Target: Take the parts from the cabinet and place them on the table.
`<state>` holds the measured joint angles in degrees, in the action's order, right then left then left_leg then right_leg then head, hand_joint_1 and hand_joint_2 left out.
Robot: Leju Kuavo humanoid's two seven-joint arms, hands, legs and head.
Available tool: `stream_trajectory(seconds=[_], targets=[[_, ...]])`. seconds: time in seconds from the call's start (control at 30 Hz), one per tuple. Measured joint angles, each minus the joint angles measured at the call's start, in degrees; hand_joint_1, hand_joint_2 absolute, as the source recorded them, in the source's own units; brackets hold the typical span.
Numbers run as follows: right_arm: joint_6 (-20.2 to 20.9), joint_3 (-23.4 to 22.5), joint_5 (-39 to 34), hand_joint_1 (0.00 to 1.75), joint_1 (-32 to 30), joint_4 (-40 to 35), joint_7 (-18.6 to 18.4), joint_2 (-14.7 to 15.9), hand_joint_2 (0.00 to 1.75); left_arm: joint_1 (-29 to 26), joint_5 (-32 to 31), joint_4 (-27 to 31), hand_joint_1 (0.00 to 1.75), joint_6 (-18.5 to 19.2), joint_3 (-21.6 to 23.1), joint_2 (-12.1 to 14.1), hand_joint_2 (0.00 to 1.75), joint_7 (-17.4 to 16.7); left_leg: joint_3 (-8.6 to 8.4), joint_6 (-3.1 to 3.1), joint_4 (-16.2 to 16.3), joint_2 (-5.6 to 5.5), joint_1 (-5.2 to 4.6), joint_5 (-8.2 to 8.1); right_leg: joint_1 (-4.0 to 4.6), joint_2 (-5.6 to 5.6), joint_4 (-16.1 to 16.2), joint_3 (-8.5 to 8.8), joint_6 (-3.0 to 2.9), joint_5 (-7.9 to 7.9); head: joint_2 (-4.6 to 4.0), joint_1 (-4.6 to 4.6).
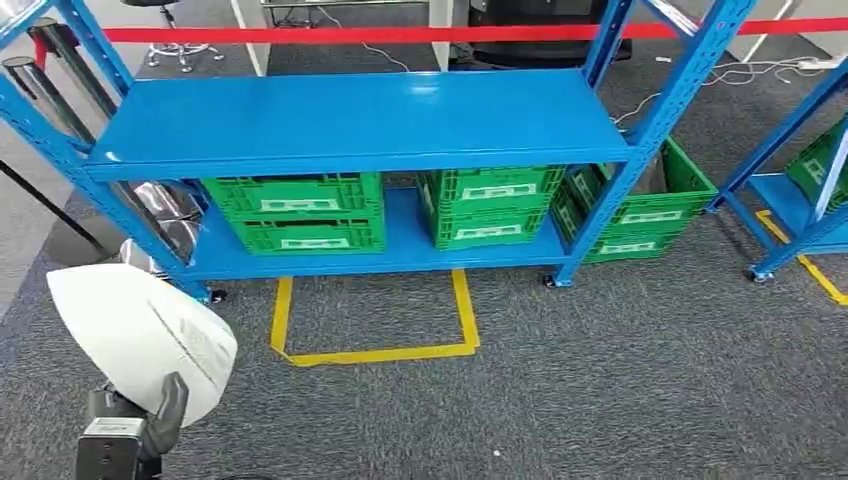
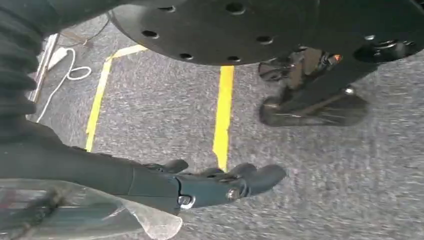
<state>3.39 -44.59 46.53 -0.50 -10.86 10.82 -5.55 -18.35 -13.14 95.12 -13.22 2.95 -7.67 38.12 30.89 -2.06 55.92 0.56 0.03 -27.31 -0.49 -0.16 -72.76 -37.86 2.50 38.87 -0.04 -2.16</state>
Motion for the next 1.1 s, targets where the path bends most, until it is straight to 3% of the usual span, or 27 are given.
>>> stream_trajectory(seconds=[0.03,0.07,0.13,0.17,0.2,0.23,0.3,0.33,0.37,0.43,0.47,0.5,0.53,0.6,0.63,0.67,0.7,0.73,0.8,0.83,0.87,0.9,0.93,0.97,1.0,1.03,1.1], targets=[[0.00,-0.11,0.00,0.00,0.02,0.00,0.00,0.00,1.75,-0.03,0.00,0.00,1.75,0.02,0.00,-0.02,1.75,0.00,1.03,-0.01,0.18,0.01,-0.13,0.72,0.00,0.00,-2.22,0.14,0.00,-0.98,0.00,0.02],[0.00,-0.17,0.00,0.00,0.01,0.00,0.00,0.00,1.75,-0.03,0.00,0.00,1.75,0.02,0.00,-0.02,1.75,0.00,2.07,0.03,0.43,0.02,-0.21,1.37,0.00,0.00,-2.08,1.31,-0.09,-3.53,0.00,0.00],[0.00,-0.22,0.00,0.00,0.02,0.00,0.00,0.00,1.75,-0.03,0.00,0.00,1.75,0.02,0.00,-0.02,1.75,-0.02,3.99,0.24,0.95,0.00,-0.30,2.46,0.00,0.00,3.80,6.34,-0.40,-8.16,0.00,0.00],[0.00,-0.22,0.00,0.00,0.10,-0.02,0.02,0.00,1.75,-0.03,0.00,0.00,1.75,0.02,0.00,-0.02,1.75,0.00,4.45,0.50,1.34,-0.06,-0.32,3.01,0.00,0.05,9.46,10.42,-0.60,-8.03,0.00,-0.02],[0.00,-0.22,0.00,0.00,0.26,-0.02,0.02,0.00,1.75,-0.05,0.00,0.11,1.75,0.02,0.00,-0.02,1.75,0.00,4.88,0.80,1.68,-0.09,-0.68,3.33,0.14,0.09,15.60,14.78,-0.70,-5.81,0.00,-0.11],[0.00,-0.22,0.02,0.00,0.43,0.00,0.09,-0.02,1.75,-0.03,0.00,0.20,1.75,0.02,0.00,-0.04,1.75,0.00,5.08,1.04,1.96,-0.06,-0.72,3.95,0.17,0.23,19.55,16.90,-1.02,-4.40,0.00,-0.04],[0.15,-0.22,0.02,0.00,0.35,0.04,0.09,-0.02,1.75,0.02,0.00,0.31,1.75,0.02,0.00,-0.02,1.75,0.04,5.15,1.49,1.60,0.00,-0.49,5.22,0.46,0.18,18.56,15.40,-1.37,-4.99,0.00,-0.02],[0.15,-0.22,0.00,0.00,0.25,0.04,0.00,-0.02,1.75,-0.07,0.00,0.31,1.75,0.02,0.00,-0.02,1.75,0.04,5.30,1.83,1.61,-0.11,-0.53,5.69,0.35,0.03,18.60,14.88,-1.93,-5.54,0.00,-0.07],[0.17,-0.24,0.00,0.00,0.19,0.20,0.04,-0.22,1.75,-0.25,0.00,0.31,1.75,0.02,0.00,-0.02,1.75,0.07,5.66,2.09,1.70,-0.52,-0.31,4.68,0.02,-0.44,18.61,14.17,-2.50,-6.22,0.00,-0.04],[0.11,-0.31,-0.13,0.00,0.18,0.15,-0.04,-0.15,1.75,-0.42,-0.02,0.33,1.75,-0.02,0.00,0.00,1.75,0.07,7.61,2.95,7.38,-0.46,-0.08,-3.65,-0.01,-0.45,18.57,12.09,-3.23,-7.91,0.00,0.37],[0.15,-0.52,-0.48,0.00,0.19,0.13,-0.15,-0.15,1.75,-0.41,0.04,0.33,1.75,0.00,0.00,0.00,1.75,0.07,8.33,3.21,11.65,-0.45,0.08,-6.79,0.03,-0.51,18.46,11.20,-3.24,-8.63,0.00,0.26],[0.15,-0.68,-0.50,0.00,0.19,0.13,-0.35,-0.15,1.75,-0.42,0.18,0.33,1.75,0.02,0.00,0.00,1.75,0.07,8.83,3.40,16.12,-0.45,0.16,-8.66,0.06,-0.57,18.29,10.20,-3.22,-9.30,0.00,0.33],[0.15,-0.79,-0.50,0.00,0.18,0.13,-0.54,-0.17,1.75,-0.43,0.18,0.33,1.75,0.17,0.00,0.00,1.75,0.07,8.72,3.49,18.91,-0.45,0.19,-8.52,0.07,-0.66,17.95,9.80,-3.18,-9.93,0.00,0.30],[0.13,-0.87,-0.46,0.00,0.20,0.13,-1.09,-0.17,1.75,-0.40,0.17,0.33,1.75,0.26,0.04,0.00,1.75,0.04,6.03,3.44,18.33,-0.46,0.21,-4.01,0.07,-0.79,17.01,7.28,-3.05,-11.04,0.00,0.33],[0.20,-0.98,-0.22,0.00,0.20,0.13,-1.33,-0.17,1.75,-0.40,0.24,0.35,1.75,0.22,0.17,0.00,1.75,0.07,2.96,3.23,14.51,-0.46,0.21,-2.27,0.07,-0.77,16.51,6.24,-2.88,-11.48,0.00,0.30],[0.63,-0.98,0.33,0.00,0.23,0.13,-1.53,-0.18,1.75,-0.40,0.75,0.64,1.75,0.26,0.31,0.00,1.75,-0.02,-1.02,2.92,8.88,-0.51,0.20,-1.76,0.07,-0.71,16.04,5.50,-2.72,-11.81,0.00,0.37],[1.40,-0.98,0.22,0.00,0.29,0.13,-1.42,-0.17,1.75,-0.37,1.40,1.31,1.75,0.46,0.44,0.19,1.75,-0.42,-4.58,2.54,3.76,-0.66,0.12,-2.83,0.25,-0.68,15.61,4.92,-2.48,-12.07,0.00,0.30],[1.84,-1.07,-0.57,0.00,0.45,0.13,-0.92,-0.26,1.75,-0.27,1.86,2.23,1.75,0.48,0.61,0.31,1.75,-1.10,-6.37,2.22,0.14,-0.65,0.00,-3.96,0.45,-0.58,15.19,4.48,-2.24,-12.44,0.00,0.24],[1.57,-1.77,-1.53,0.00,1.03,0.13,0.09,-1.03,1.75,0.05,2.36,3.41,1.75,0.09,0.66,0.94,1.75,-2.78,-5.72,1.99,-0.32,-0.64,-0.18,-4.22,0.35,-0.63,15.29,3.76,-1.57,-13.62,0.00,0.28],[1.00,-1.94,-1.47,0.00,1.23,0.13,0.24,-1.46,1.75,0.01,2.88,3.85,1.75,0.15,0.66,1.18,1.75,-3.37,-5.36,1.52,-0.34,-0.60,-0.18,-3.77,0.36,-0.60,15.40,3.61,-1.10,-14.10,0.00,0.20],[0.72,-2.08,-1.07,0.00,1.34,0.18,0.13,-1.71,1.75,-0.03,3.21,3.96,1.75,0.42,0.63,1.27,1.75,-3.45,-4.70,0.86,-0.88,-0.25,0.35,-2.90,0.20,-0.39,14.97,3.24,-0.81,-13.55,0.00,0.33],[1.07,-2.08,-0.48,0.00,1.37,0.17,-0.04,-1.68,1.75,0.06,3.26,4.02,1.75,0.50,0.52,1.55,1.75,-3.45,-4.08,0.42,-0.87,-0.10,0.22,-2.34,0.16,-0.15,13.77,2.53,-0.51,-11.07,0.00,0.26],[1.86,-2.08,-0.28,0.00,1.46,0.15,-0.09,-1.68,1.75,0.00,3.19,4.18,1.75,0.48,0.52,1.55,1.75,-3.43,-3.40,0.01,-0.87,-0.08,0.20,-1.83,0.14,-0.02,10.96,1.42,-0.37,-7.55,0.00,0.11],[2.80,-2.10,-0.31,0.00,1.46,0.15,-0.04,-1.49,1.75,-0.04,3.15,4.31,1.75,0.37,0.55,1.55,1.75,-3.41,-2.62,0.00,-0.86,-0.09,0.11,-1.17,0.12,-0.02,6.72,0.54,-0.18,-4.07,0.00,0.09],[3.76,-2.12,-0.35,0.00,1.46,0.15,0.26,-1.22,1.75,-0.04,3.04,4.39,1.75,0.13,0.59,1.60,1.75,-3.34,-1.73,-0.07,-0.80,-0.08,0.01,-0.47,0.12,-0.01,2.29,-0.41,0.02,-1.76,0.00,0.13],[4.35,-2.19,-0.46,0.00,1.44,0.15,0.68,-0.94,1.75,-0.05,2.89,4.44,1.75,-0.22,0.70,1.64,1.75,-3.30,-0.92,-0.02,-0.68,-0.04,-0.09,0.21,0.11,-0.01,-1.05,-0.92,0.13,-1.35,0.00,0.09],[4.85,-2.21,-0.31,0.00,1.42,0.15,0.94,-0.55,1.75,-0.12,2.04,4.46,1.75,-1.50,0.83,1.66,1.75,-3.30,0.96,0.17,-0.36,0.00,-0.17,1.39,0.11,-0.02,-1.13,1.02,0.18,-5.30,0.00,0.11]])
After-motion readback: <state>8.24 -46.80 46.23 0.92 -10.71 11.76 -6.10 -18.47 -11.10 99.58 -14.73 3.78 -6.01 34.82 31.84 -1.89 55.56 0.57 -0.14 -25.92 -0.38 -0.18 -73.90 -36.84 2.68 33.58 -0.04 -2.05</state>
